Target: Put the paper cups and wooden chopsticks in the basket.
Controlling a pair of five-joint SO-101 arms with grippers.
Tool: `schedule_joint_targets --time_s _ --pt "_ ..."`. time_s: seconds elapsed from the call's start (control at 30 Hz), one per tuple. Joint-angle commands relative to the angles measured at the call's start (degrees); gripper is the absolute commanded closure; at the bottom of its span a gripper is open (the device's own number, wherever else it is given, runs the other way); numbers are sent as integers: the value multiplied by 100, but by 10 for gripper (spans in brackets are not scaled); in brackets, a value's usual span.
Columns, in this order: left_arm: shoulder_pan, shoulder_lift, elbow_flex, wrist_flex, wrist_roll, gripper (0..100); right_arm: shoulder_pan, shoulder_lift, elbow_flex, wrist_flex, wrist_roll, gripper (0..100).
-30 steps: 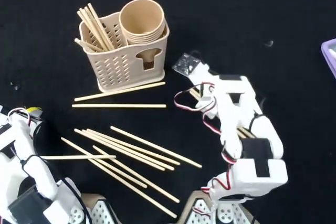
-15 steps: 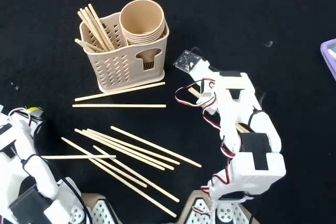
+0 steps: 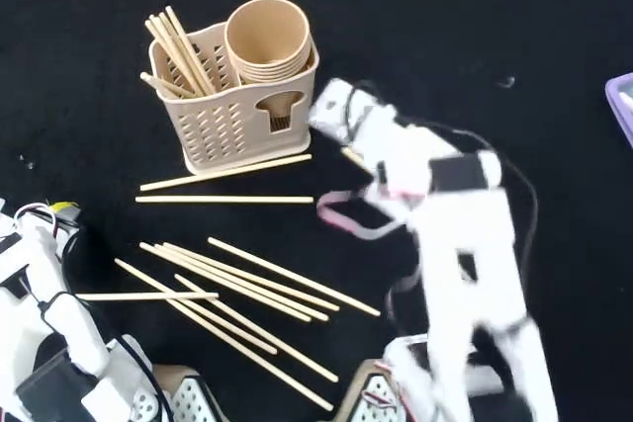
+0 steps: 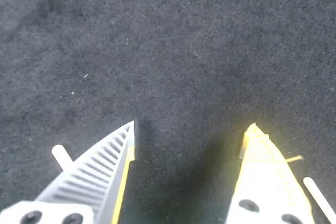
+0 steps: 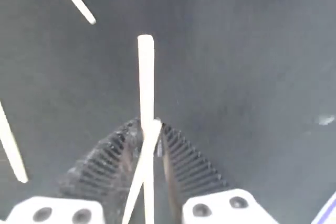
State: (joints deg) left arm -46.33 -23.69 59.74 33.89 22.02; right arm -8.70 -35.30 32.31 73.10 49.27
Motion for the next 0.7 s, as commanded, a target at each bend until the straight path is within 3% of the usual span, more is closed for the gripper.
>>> schedule_joint_targets --time_s 0.0,0.2,0.43,0.67 --pt "48 -193 -66 -79 -53 679 -826 -1156 -418 158 -484 988" --pt "48 -193 -48 -79 -53 679 -1301 -910 268 -176 -782 988" --pt "48 -193 -40 -79 -53 679 -686 -400 1754 -1591 -712 988" --pt "48 -193 -40 -79 -53 679 -360 488 2677 -2171 299 985"
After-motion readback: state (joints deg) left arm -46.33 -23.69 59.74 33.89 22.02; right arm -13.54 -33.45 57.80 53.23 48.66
